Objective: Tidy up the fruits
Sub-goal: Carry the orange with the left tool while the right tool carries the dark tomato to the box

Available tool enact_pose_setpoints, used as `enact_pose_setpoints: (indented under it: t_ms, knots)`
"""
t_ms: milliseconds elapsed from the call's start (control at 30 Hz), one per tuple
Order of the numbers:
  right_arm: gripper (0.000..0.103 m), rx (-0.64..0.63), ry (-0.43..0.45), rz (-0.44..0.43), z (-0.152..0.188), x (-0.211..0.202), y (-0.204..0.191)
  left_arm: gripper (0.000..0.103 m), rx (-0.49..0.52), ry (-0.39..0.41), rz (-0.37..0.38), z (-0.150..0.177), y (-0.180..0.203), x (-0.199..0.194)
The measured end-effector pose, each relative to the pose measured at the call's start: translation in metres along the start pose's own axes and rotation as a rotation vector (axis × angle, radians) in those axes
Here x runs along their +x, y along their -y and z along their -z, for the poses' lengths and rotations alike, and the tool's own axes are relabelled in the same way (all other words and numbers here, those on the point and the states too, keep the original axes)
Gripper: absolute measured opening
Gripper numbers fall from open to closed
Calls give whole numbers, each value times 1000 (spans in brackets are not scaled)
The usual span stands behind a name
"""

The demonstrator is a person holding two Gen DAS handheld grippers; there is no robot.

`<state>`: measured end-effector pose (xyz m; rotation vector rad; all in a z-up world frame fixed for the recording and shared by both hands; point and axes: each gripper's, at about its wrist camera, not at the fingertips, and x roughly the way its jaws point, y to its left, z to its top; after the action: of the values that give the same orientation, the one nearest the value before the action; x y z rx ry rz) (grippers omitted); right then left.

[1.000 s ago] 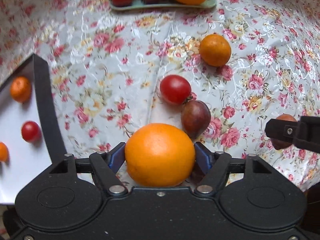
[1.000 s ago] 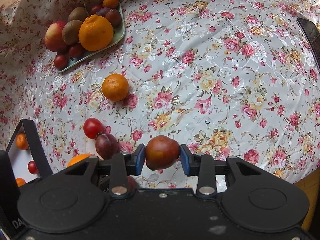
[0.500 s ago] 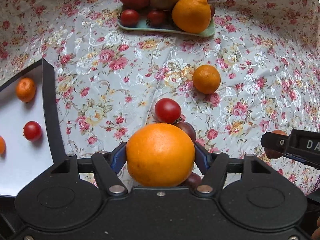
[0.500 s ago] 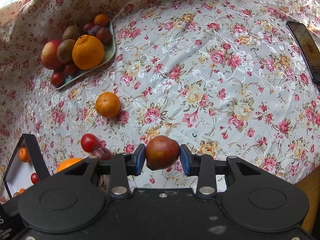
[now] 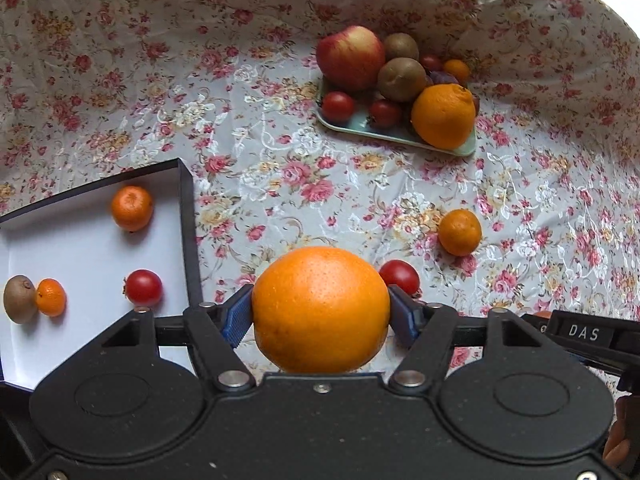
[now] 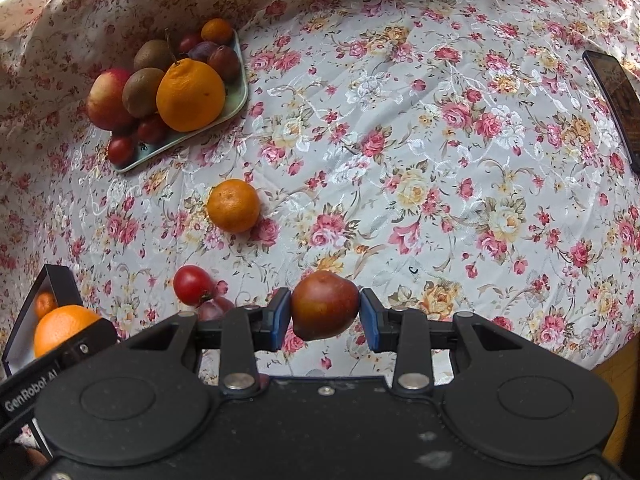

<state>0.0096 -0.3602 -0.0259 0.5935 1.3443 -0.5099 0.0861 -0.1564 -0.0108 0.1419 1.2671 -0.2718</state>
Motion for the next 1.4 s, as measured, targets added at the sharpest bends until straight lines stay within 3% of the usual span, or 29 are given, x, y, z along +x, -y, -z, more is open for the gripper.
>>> enact_pose_setpoints:
  t_ms: [767,1133,1400]
  knots:
    - [38,-193,-3,-50,24,13,-126,70,-183,1,-76,1,-115,-11]
    - [38,-377,28,-163,68,-5,-199,70,-296,-15,-133,10,-180,-13]
    - [38,-524,100,-222,103,-21,-245,70,-337,-35,-168,20,-213,-8]
